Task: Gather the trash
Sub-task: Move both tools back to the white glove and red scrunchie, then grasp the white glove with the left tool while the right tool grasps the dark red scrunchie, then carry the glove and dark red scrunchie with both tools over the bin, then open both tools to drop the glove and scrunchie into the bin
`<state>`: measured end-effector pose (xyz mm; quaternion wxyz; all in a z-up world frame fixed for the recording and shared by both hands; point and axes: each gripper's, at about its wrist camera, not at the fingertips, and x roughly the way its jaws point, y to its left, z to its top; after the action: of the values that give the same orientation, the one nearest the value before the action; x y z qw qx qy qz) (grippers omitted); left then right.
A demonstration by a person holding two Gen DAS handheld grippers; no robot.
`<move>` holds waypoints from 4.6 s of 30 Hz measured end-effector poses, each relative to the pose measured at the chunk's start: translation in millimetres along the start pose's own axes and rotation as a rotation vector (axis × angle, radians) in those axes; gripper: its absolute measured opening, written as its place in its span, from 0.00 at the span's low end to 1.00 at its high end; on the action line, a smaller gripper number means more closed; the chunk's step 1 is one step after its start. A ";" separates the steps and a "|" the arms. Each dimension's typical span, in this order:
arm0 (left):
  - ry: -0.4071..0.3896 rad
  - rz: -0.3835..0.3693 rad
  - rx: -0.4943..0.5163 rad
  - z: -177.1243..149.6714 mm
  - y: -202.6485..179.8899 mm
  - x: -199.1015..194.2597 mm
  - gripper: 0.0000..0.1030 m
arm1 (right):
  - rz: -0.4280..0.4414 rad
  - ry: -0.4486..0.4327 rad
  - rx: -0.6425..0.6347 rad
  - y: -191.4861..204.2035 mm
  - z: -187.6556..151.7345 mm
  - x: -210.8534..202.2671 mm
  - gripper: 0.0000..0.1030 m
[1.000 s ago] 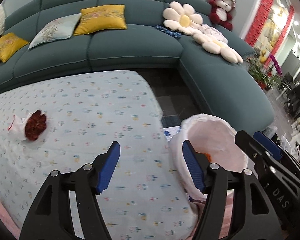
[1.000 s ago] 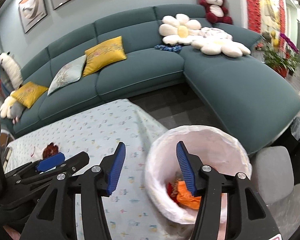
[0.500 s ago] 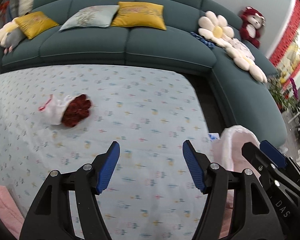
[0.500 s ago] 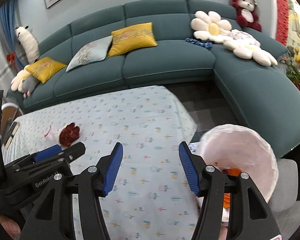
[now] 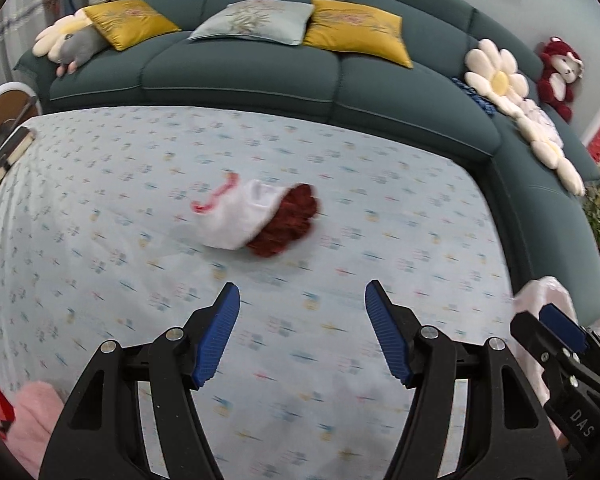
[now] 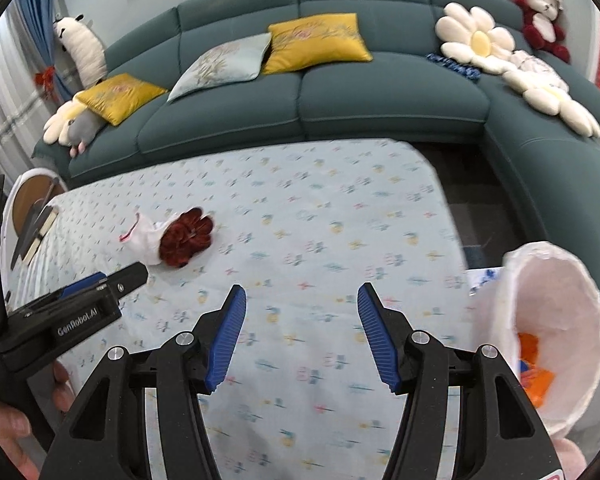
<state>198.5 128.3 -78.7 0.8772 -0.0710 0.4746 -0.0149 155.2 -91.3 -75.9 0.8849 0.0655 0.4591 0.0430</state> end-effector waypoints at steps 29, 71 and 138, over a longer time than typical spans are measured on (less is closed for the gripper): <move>0.043 -0.054 -0.127 54.0 111.9 79.3 0.07 | 0.100 0.146 -0.093 138.1 49.2 141.2 0.55; 0.028 -0.038 -0.092 22.3 64.4 34.0 0.07 | 0.080 0.141 -0.057 111.3 31.2 106.4 0.11; -0.035 -0.312 0.604 -88.0 -369.2 -86.1 0.07 | -0.152 -0.214 0.497 -288.8 -76.9 -148.6 0.11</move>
<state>93.1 -238.6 -3.4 0.8538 0.1200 0.4170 -0.2878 11.4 -391.0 -44.7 0.8858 0.2502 0.3631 -0.1448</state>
